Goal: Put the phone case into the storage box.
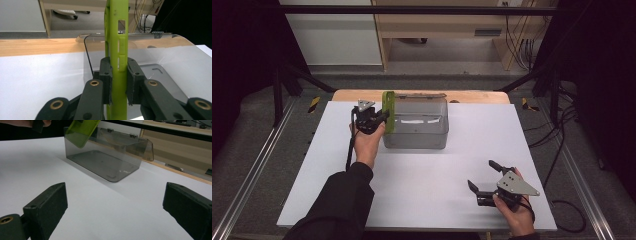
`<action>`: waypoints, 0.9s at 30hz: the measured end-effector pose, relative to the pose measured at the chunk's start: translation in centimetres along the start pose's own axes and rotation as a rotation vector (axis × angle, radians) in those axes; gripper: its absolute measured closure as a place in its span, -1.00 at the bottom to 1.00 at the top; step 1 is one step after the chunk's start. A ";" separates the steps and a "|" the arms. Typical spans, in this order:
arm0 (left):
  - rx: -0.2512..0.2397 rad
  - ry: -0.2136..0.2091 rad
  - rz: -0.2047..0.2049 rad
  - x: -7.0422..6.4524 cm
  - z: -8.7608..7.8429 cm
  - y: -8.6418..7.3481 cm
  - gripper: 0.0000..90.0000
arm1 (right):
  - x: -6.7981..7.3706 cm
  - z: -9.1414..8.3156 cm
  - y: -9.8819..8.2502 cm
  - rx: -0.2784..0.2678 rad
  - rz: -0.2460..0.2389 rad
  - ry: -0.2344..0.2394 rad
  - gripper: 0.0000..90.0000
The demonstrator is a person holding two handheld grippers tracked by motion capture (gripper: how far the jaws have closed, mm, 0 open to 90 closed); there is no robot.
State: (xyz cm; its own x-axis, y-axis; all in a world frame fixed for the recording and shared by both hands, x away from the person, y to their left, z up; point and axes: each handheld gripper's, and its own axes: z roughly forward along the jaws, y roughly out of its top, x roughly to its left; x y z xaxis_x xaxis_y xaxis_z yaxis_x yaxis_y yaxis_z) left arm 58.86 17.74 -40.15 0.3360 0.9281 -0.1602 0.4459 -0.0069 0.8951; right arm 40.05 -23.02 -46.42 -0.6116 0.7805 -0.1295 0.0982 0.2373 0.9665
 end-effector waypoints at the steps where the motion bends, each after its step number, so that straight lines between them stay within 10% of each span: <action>1: 0.002 0.000 -0.001 0.0 0.0 0.0 0.72 | 0.0 0.0 0.0 0.000 0.000 0.000 -0.87; 27: 0.039 -0.020 -0.009 -0.5 0.6 -0.5 0.72 | 0.0 0.1 0.0 0.003 0.005 0.002 -0.87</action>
State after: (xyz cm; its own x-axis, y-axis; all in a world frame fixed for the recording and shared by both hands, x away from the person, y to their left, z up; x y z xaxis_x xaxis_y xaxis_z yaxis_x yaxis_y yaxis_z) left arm 59.02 17.04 -40.75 0.3479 0.9206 -0.1773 0.4811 -0.0130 0.8765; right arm 40.09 -22.96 -46.45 -0.6124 0.7807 -0.1247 0.1034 0.2354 0.9664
